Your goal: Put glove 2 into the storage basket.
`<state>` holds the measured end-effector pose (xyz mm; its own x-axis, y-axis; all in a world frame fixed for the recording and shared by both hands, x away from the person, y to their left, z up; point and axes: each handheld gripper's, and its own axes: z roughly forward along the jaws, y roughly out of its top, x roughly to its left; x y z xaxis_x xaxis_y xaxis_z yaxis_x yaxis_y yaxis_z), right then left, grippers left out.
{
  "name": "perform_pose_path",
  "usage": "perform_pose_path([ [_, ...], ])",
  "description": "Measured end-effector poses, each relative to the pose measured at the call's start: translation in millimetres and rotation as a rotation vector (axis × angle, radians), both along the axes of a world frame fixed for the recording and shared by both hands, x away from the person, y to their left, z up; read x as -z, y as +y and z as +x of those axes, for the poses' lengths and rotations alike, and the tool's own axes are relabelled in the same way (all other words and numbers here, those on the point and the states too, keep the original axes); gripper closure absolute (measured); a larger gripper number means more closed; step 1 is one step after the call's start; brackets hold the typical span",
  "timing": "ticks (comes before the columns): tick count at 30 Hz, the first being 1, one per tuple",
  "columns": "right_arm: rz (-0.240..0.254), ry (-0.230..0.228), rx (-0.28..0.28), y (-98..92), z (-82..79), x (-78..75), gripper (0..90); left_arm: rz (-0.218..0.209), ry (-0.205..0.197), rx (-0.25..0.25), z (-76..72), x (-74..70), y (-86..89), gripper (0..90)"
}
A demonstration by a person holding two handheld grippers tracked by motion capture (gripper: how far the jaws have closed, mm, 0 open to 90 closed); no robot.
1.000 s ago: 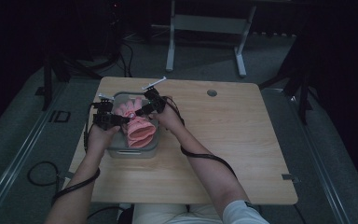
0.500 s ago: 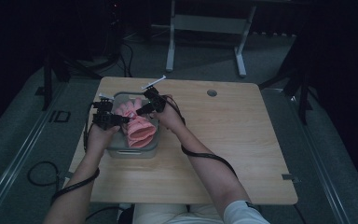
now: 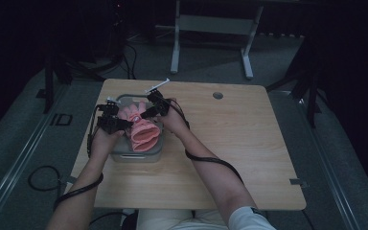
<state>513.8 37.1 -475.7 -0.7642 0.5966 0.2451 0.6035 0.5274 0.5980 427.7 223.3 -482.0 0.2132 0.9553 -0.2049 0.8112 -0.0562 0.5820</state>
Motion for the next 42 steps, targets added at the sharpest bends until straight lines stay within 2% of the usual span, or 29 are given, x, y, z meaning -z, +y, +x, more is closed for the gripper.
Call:
perform_pose_path([
  [3, 0.019, -0.003, -0.003, -1.5, -1.4, -7.9, 63.3, -0.019, -0.032, -0.001, -4.6, -9.1, 1.5, 43.3],
  [5, 0.027, -0.010, -0.009, -1.7, -3.2, -13.2, 61.5, -0.047, -0.042, 0.004, -6.5, -14.1, 2.1, 43.3],
  [9, 0.049, -0.020, -0.019, -1.7, -7.4, -21.8, 59.6, -0.059, -0.080, 0.012, -12.4, -28.1, 0.0, 43.1],
  [13, 0.068, -0.031, -0.032, -3.3, -11.5, -31.5, 54.3, -0.069, -0.099, 0.027, -17.8, -37.2, -3.1, 41.0],
  [17, 0.071, -0.061, -0.041, -10.0, -15.4, -39.8, 50.0, -0.058, -0.118, 0.042, -21.8, -40.5, -7.1, 36.6],
  [18, 0.072, -0.069, -0.048, -12.0, -16.5, -41.1, 48.6, -0.038, -0.135, 0.053, -24.3, -41.4, -9.0, 34.8],
  [19, 0.074, -0.072, -0.055, -14.3, -17.4, -41.8, 47.3, -0.045, -0.143, 0.078, -25.2, -41.8, -9.7, 28.0],
  [20, 0.081, -0.076, -0.059, -16.6, -18.6, -42.2, 44.9, -0.046, -0.144, 0.075, -26.2, -42.7, -11.2, 21.5],
  [24, 0.105, -0.096, -0.057, -27.7, -22.3, -43.4, 38.1, -0.050, -0.195, 0.105, -33.7, -47.7, -19.1, 18.5],
  [27, 0.129, -0.107, -0.081, -36.1, -25.9, -44.7, 25.8, -0.070, -0.214, 0.131, -38.5, -49.5, -26.5, 16.1],
  [28, 0.130, -0.111, -0.096, -38.6, -27.1, -45.0, 23.7, -0.066, -0.221, 0.139, -39.7, -49.9, -29.1, 14.9],
  [30, 0.131, -0.125, -0.089, -43.2, -28.3, -44.7, 22.6, -0.067, -0.237, 0.151, -41.6, -50.5, -33.8, 13.8],
  [32, 0.122, -0.137, -0.108, -47.5, -29.5, -42.7, 18.0, -0.069, -0.249, 0.164, -42.9, -51.4, -38.5, 9.0],
  [34, 0.115, -0.129, -0.104, -52.1, -29.4, -40.5, 18.0, -0.069, -0.256, 0.176, -44.2, -53.3, -43.3, 1.0],
  [39, 0.111, -0.136, -0.074, -65.1, -30.3, -40.1, 17.7, -0.070, -0.277, 0.213, -48.0, -56.5, -55.5, 0.9],
  [42, 0.104, -0.158, -0.066, -72.5, -32.7, -41.7, 17.2, -0.067, -0.293, 0.245, -50.5, -56.3, -65.3, 1.0],
])
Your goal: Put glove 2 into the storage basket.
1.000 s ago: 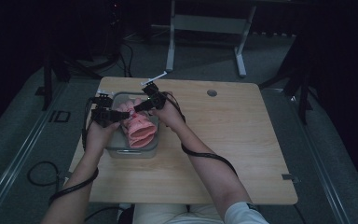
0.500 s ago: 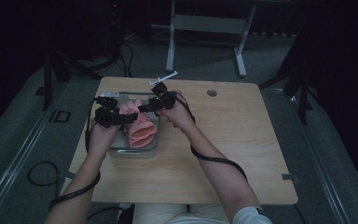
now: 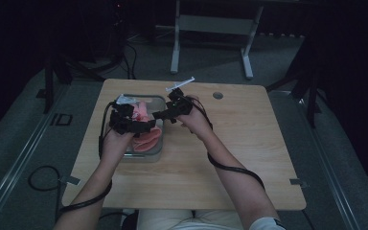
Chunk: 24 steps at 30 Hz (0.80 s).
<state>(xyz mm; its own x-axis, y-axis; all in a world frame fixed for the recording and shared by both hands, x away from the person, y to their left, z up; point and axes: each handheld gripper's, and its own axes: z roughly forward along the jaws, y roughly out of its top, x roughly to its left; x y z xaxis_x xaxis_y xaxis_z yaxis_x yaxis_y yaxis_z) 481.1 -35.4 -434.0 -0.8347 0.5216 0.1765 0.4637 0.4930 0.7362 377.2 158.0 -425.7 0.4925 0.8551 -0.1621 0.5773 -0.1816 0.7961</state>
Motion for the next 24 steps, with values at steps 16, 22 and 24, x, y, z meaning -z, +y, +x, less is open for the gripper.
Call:
perform_pose_path([
  [16, -0.002, -0.021, 0.040, -44.7, -7.2, 5.5, 17.6, -0.002, -0.035, 0.144, -14.7, 2.1, -48.9, 1.0],
  [22, -0.007, -0.021, 0.046, -56.5, -8.6, 11.4, 17.7, 0.001, -0.043, 0.177, -19.3, 6.5, -60.8, 1.0],
  [24, -0.005, -0.022, 0.050, -64.3, -9.7, 15.5, 17.6, 0.005, -0.053, 0.197, -22.6, 9.7, -66.7, 1.0],
])
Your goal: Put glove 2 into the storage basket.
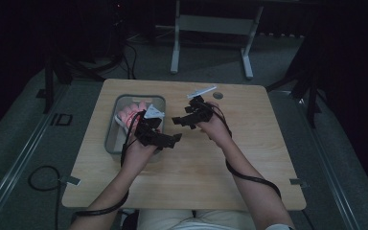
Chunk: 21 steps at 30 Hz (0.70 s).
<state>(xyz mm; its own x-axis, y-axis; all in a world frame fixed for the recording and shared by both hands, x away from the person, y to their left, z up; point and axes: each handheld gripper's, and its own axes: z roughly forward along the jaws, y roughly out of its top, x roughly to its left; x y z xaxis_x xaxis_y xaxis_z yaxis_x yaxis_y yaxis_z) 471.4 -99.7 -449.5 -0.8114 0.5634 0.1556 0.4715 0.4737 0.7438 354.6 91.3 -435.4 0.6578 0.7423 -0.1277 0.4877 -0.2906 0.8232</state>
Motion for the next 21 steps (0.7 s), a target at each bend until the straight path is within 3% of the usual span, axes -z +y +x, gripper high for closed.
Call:
perform_pose_path([
  [4, 0.000, 0.000, 0.012, -10.6, -2.6, 5.8, 17.7, 0.005, -0.003, 0.023, -3.4, 6.6, -9.3, 1.0],
  [12, -0.019, -0.004, 0.024, -26.3, -8.9, 20.6, 17.7, 0.079, -0.017, 0.070, -9.0, 22.1, -28.0, 1.0],
  [21, -0.041, -0.016, 0.053, -43.4, -12.9, 36.2, 17.8, 0.093, -0.031, 0.104, -15.8, 30.8, -41.4, 1.0],
])
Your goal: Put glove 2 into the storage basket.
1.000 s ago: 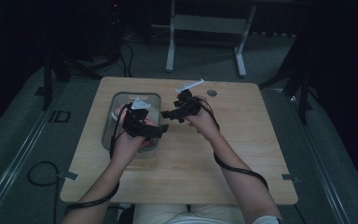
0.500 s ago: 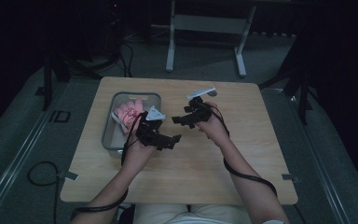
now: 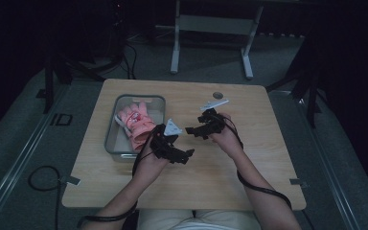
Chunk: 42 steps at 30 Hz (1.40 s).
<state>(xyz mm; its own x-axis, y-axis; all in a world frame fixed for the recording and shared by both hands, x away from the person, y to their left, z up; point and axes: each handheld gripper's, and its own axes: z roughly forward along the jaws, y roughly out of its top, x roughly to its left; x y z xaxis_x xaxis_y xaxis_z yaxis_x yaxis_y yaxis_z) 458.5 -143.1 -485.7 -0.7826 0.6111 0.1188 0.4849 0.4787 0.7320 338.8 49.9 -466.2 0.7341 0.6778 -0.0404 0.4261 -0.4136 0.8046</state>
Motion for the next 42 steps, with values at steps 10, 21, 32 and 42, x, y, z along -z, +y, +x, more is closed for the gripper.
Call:
perform_pose_path([
  [10, -0.025, -0.010, 0.055, -20.6, -3.1, 23.6, 17.7, 0.018, 0.017, 0.060, -9.8, 26.9, -18.4, 1.0],
  [21, -0.002, -0.010, 0.097, -36.6, -11.8, 47.5, 17.7, 0.030, 0.034, 0.113, -17.2, 61.5, -27.1, 1.0],
  [32, -0.011, -0.009, 0.141, -54.4, -22.0, 61.0, 17.6, 0.057, 0.027, 0.118, -24.5, 80.0, -34.0, 1.0],
  [42, -0.004, -0.054, 0.190, -70.3, -38.1, 70.6, 15.6, 0.070, 0.017, 0.149, -31.4, 88.1, -32.8, 1.0],
])
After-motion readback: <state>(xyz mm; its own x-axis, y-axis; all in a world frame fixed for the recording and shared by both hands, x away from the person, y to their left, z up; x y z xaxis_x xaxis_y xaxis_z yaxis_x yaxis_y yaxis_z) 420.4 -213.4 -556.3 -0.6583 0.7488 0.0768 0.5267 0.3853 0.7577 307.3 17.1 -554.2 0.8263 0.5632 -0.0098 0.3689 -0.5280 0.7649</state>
